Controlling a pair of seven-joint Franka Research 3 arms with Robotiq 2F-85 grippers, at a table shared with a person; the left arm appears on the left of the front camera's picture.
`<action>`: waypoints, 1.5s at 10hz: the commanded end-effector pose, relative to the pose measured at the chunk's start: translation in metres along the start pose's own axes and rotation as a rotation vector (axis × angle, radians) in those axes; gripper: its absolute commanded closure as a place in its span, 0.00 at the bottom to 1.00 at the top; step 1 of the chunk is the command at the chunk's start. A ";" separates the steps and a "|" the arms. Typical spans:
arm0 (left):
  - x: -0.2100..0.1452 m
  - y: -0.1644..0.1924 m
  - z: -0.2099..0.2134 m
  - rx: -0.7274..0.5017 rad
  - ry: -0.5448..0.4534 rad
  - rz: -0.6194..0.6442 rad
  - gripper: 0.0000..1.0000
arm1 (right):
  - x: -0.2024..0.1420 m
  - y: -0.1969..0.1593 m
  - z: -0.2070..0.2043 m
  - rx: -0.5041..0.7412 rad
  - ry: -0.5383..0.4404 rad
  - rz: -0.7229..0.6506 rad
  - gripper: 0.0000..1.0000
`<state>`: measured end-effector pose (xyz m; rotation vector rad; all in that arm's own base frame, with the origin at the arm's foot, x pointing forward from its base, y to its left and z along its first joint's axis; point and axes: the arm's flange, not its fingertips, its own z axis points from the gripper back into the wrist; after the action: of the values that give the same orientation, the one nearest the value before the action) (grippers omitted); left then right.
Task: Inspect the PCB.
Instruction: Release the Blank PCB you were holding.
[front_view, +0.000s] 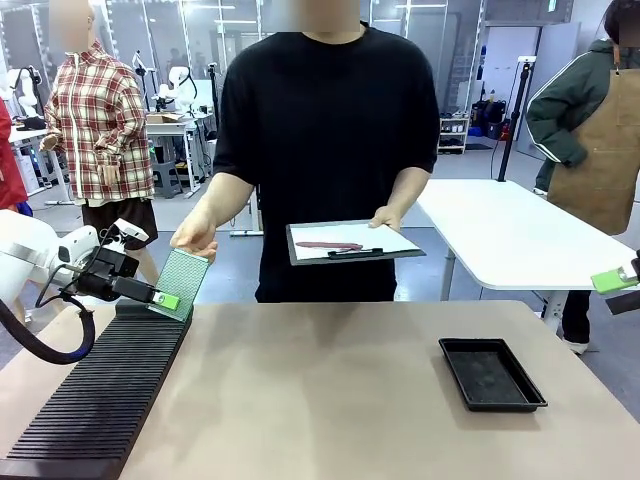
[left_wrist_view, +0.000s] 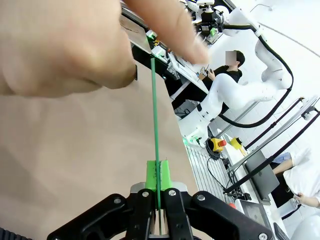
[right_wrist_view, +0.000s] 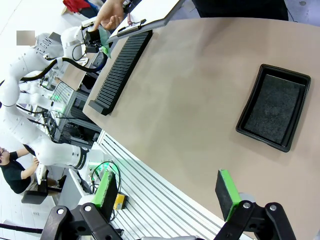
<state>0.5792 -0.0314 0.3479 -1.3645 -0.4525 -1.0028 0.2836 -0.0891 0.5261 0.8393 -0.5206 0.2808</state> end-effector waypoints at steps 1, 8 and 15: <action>0.003 -0.003 0.000 0.001 0.008 -0.006 1.00 | 0.001 0.000 0.000 0.017 -0.009 0.014 0.00; 0.003 -0.003 0.000 0.001 0.008 -0.006 1.00 | 0.001 0.000 0.000 0.017 -0.009 0.014 0.00; 0.001 -0.006 0.007 0.010 -0.008 -0.005 0.30 | 0.001 0.000 0.000 0.017 -0.009 0.014 0.00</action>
<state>0.5797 -0.0280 0.3491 -1.3593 -0.4561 -1.0007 0.2836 -0.0891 0.5261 0.8394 -0.5207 0.2809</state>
